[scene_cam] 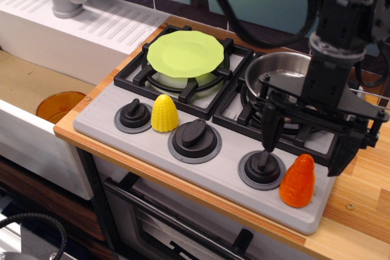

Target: End effector reaching carrot

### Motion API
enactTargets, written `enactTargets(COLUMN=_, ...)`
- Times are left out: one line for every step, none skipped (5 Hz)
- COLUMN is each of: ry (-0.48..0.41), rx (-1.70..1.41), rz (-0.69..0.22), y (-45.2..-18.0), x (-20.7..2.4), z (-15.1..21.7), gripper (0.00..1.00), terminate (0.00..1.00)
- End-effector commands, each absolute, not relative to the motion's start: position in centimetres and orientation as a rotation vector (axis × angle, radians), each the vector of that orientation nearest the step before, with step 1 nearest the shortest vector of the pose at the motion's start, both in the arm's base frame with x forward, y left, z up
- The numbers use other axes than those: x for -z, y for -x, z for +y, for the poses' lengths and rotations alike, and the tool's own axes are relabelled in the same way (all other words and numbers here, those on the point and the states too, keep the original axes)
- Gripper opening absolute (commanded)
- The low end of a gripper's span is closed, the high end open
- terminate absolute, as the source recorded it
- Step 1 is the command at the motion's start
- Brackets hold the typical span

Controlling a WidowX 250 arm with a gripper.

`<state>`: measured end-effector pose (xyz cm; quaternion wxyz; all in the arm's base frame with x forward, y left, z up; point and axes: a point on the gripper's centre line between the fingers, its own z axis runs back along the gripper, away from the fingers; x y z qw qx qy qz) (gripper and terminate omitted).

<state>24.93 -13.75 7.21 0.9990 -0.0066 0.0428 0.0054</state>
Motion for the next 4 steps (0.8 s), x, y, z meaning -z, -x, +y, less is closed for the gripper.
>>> enactTargets(ry=0.03, rx=-0.005, rz=0.007, y=-25.9, x=-6.8, z=-14.3, gripper=1.0, terminate=0.0)
enactTargets(ry=0.014, rx=-0.005, rz=0.004, y=-26.2, x=-5.7, z=-13.8, gripper=1.0, terminate=0.0)
enactTargets(ry=0.005, rx=-0.01, rz=-0.002, y=-26.5, x=-4.7, z=-13.3, gripper=1.0, terminate=0.0)
enactTargets(ry=0.005, rx=-0.01, rz=-0.002, y=-26.5, x=-4.7, z=-13.3, gripper=1.0, terminate=0.0)
